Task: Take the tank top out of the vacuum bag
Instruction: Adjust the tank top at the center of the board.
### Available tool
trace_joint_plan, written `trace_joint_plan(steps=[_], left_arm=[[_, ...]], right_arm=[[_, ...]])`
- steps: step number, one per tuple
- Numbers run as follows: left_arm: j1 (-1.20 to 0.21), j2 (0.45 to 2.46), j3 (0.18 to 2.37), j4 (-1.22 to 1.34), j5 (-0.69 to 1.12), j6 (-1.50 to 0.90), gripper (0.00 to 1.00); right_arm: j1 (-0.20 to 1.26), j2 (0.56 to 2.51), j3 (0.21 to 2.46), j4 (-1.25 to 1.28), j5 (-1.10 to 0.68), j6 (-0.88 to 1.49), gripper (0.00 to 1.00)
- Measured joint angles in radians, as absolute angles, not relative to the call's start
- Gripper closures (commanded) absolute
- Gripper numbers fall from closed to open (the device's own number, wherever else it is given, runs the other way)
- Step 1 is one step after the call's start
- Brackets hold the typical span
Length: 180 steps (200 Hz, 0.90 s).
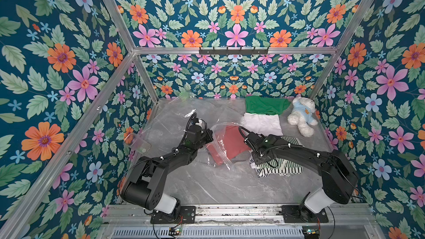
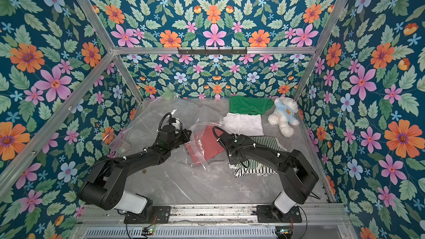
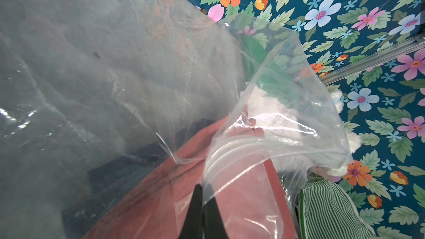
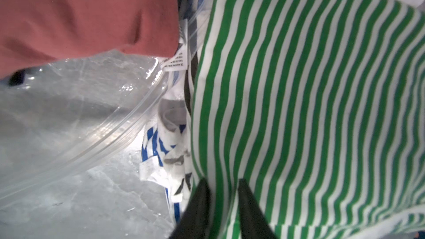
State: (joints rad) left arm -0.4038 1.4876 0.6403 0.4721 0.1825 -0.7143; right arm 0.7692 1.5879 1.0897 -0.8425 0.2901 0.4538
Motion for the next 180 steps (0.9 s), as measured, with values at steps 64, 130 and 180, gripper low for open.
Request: trace_joint_plan(steps=[64,130,180], left_arm=[[-0.404,1.488,0.64,0.473,0.182,-0.714,1.0],[-0.404,1.488,0.64,0.474,0.182,-0.714,1.0],[-0.404,1.478,0.64,0.471,0.181,-0.714,1.0]], right_arm=[[0.769,1.411,0.996,-0.805,0.176,0.437,1.0],[0.773,1.317,0.965,-0.744,0.052,0.416,0.31],[0.695,1.228,0.91,-0.569,-0.015,0.451,0.31]])
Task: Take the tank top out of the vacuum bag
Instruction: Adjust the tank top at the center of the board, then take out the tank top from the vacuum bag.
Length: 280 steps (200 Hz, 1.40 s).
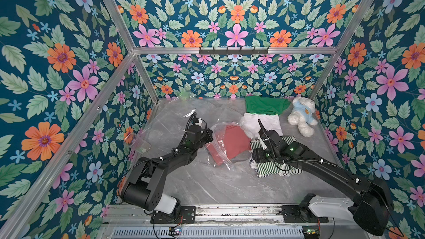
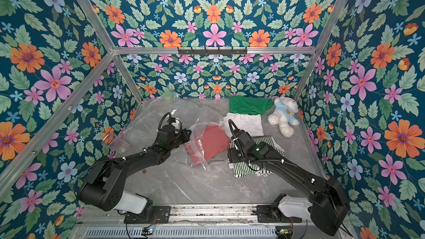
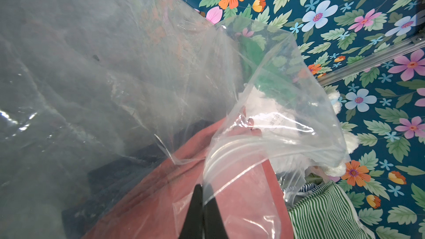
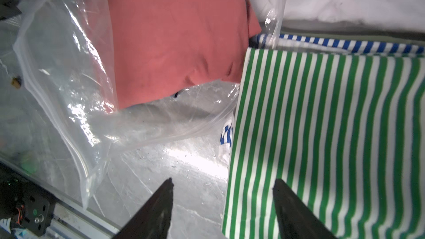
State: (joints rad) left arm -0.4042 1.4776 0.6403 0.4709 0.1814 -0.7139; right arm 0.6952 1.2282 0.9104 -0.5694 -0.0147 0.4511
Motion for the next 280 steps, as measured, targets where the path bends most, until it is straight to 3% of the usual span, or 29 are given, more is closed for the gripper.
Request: trace_joint_plan(steps=[25,62,162,183,225,280], left_arm=[[-0.404,1.458,0.64,0.466,0.181,-0.714,1.0],[-0.404,1.449,0.631,0.463,0.18,-0.714,1.0],[-0.406,1.437,0.622,0.455,0.181,-0.727,1.0],[-0.406,1.436,0.621,0.456,0.181,-0.73,1.0],[-0.406,1.442,0.621,0.456,0.179,-0.73,1.0],[-0.406,1.464,0.621,0.456,0.177,-0.731,1.0]], right_arm=[[0.574,1.238,0.84,-0.346,-0.121,0.54,0.32],[0.555,1.395,0.923,-0.173,-0.196,0.549,0.31],[0.474,1.826,1.145,-0.111,-0.255,0.516,0.26],[0.474,1.864,1.167,-0.117,-0.274,0.495,0.32],[0.497,1.873,1.161,-0.117,-0.344,0.482,0.54],[0.563,1.821,1.138,-0.118,-0.405,0.475,0.63]])
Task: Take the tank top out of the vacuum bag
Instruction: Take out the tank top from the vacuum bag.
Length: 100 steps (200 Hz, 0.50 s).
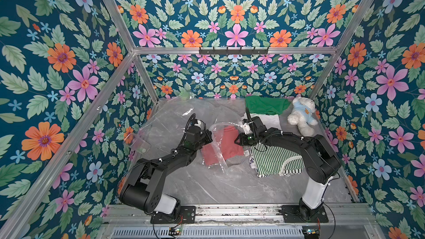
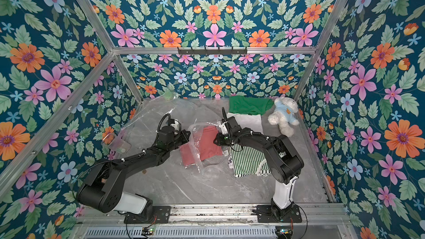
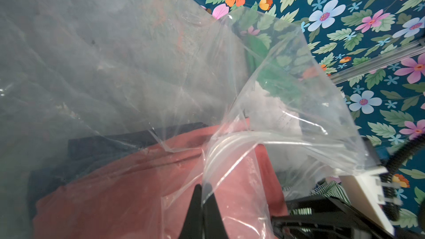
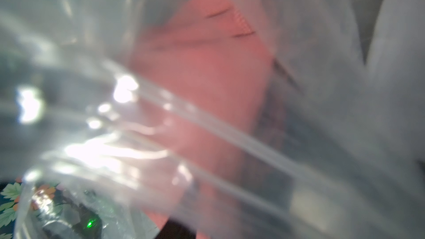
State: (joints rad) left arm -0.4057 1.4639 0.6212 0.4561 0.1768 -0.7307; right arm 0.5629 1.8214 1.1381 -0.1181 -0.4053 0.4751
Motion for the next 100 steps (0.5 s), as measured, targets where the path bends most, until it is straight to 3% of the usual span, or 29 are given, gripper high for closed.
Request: trace_joint_plan(steps=[37,73,100], left_arm=[[-0.406,1.472,0.621,0.459,0.174,-0.733,1.0],[-0.406,1.473,0.621,0.464,0.173,-0.732,1.0],[-0.406,1.474,0.621,0.465,0.174,-0.732,1.0]], right_arm=[[0.604,1.772,1.118,-0.117,-0.419,0.476,0.61],[0.618,1.692,1.059,-0.117,-0.406,0.497,0.26],[0.603,1.655,1.036,-0.135,-0.341,0.522,0.21]])
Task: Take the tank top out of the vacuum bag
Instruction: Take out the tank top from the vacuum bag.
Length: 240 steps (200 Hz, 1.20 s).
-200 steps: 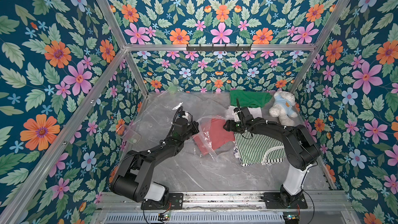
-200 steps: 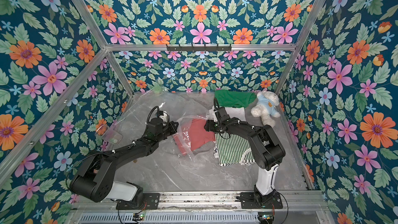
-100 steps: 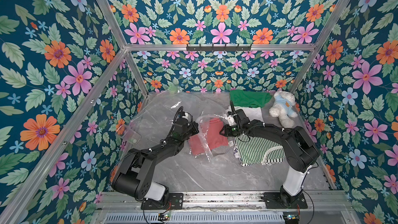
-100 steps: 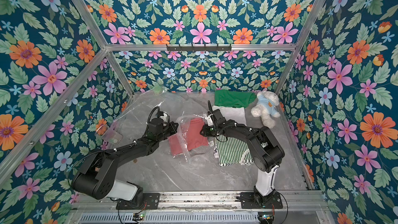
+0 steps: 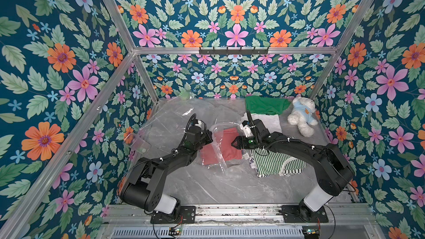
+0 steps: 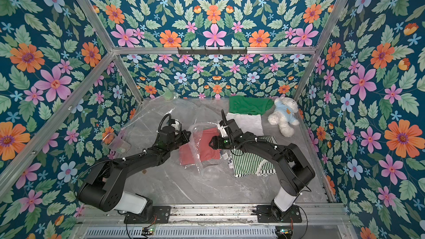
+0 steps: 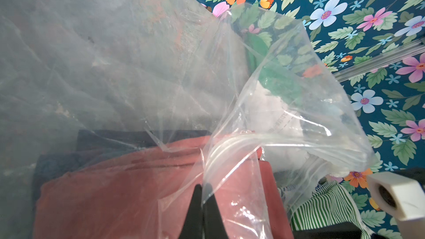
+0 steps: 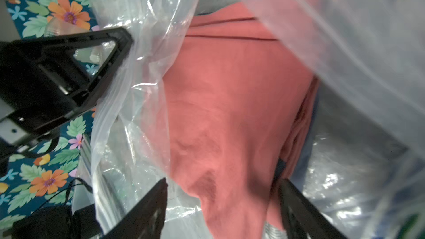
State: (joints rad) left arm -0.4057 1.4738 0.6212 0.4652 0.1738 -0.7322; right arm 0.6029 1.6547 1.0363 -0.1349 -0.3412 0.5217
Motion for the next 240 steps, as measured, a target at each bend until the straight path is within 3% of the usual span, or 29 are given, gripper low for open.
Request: trace_joint_plan(steps=[64,87,110,145,170,203,213,240], left_arm=[[-0.406,1.473,0.616,0.471,0.173,-0.733,1.0],[-0.406,1.473,0.616,0.471,0.174,-0.733,1.0],[-0.406,1.47,0.616,0.471,0.173,-0.733,1.0],[-0.406,1.47,0.616,0.471,0.173,-0.733,1.0],[-0.406,1.47,0.616,0.471,0.172,-0.733,1.0],[-0.406,1.47,0.616,0.471,0.173,-0.733,1.0],[-0.406,1.47,0.616,0.471,0.173,-0.733,1.0],[-0.406,1.47,0.616,0.471,0.173,-0.733,1.0]], right_arm=[[0.559,1.761,1.071,-0.134,-0.343,0.591,0.22],[0.562,1.8,1.082,-0.121,-0.38,0.596,0.29],[0.573,1.801,1.082,-0.107,-0.428,0.598,0.44],[0.597,1.746,1.066,-0.079,-0.481,0.598,0.83],[0.62,1.706,1.047,-0.07,-0.516,0.598,0.96],[0.631,1.699,1.034,-0.059,-0.542,0.598,0.95],[0.631,1.701,1.033,-0.06,-0.54,0.598,0.87],[0.631,1.717,1.019,-0.055,-0.507,0.625,0.54]])
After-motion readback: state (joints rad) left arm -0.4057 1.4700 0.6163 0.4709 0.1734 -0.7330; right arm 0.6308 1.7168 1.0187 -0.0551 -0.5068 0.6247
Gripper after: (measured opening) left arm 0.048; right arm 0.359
